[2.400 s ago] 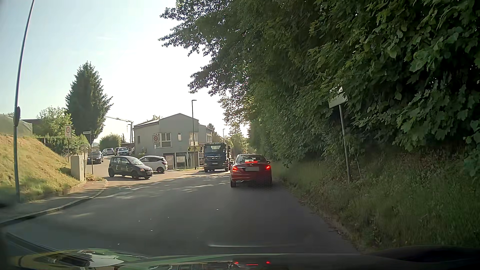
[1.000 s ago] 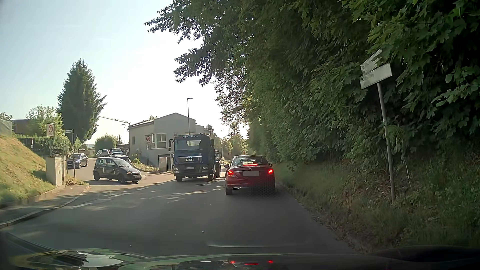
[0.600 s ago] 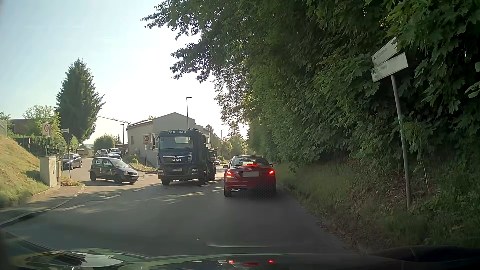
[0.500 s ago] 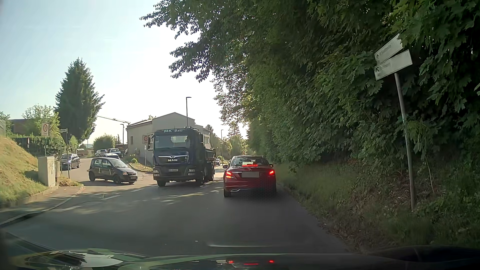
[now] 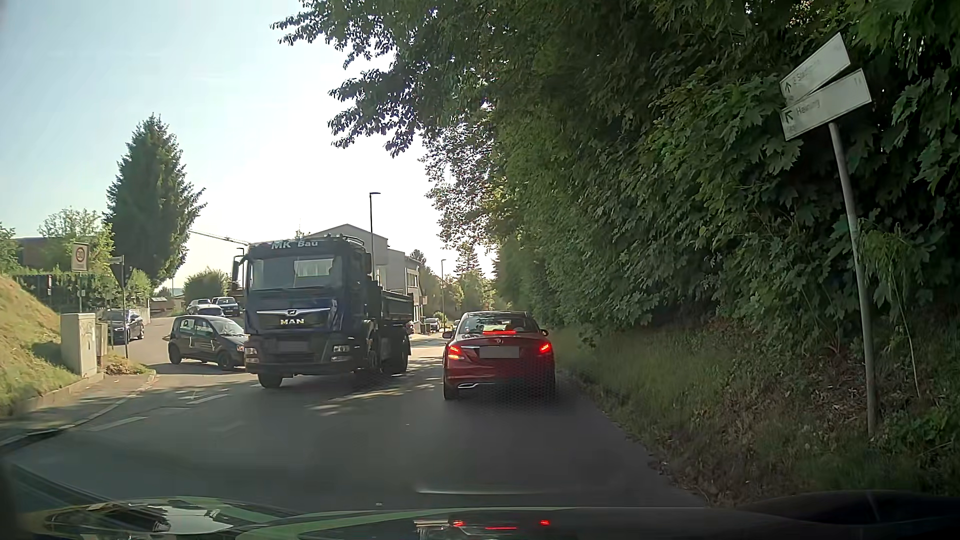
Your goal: Follow the waypoints while adhering to traffic rules and regulations
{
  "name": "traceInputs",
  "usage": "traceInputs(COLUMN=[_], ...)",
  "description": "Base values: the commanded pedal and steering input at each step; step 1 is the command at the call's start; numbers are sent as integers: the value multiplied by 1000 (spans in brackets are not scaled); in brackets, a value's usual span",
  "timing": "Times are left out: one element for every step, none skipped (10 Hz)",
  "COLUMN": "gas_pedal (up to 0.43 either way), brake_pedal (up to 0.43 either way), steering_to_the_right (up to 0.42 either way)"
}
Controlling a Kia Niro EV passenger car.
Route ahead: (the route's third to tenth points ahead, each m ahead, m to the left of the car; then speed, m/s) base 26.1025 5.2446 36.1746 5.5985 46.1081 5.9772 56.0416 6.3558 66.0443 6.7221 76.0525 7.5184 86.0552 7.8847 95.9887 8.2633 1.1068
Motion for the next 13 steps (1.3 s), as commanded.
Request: traceInputs(gas_pedal=[0, 0, 0, 0, 0, 0, 0, 0, 0, 0, 0, 0, 0], brake_pedal=[0, 0, 0, 0, 0, 0, 0, 0, 0, 0, 0, 0, 0], steering_to_the_right=[3, 3, 4, 4, 3, 4, 4, 3, 3, 4, 4, 3, 4])
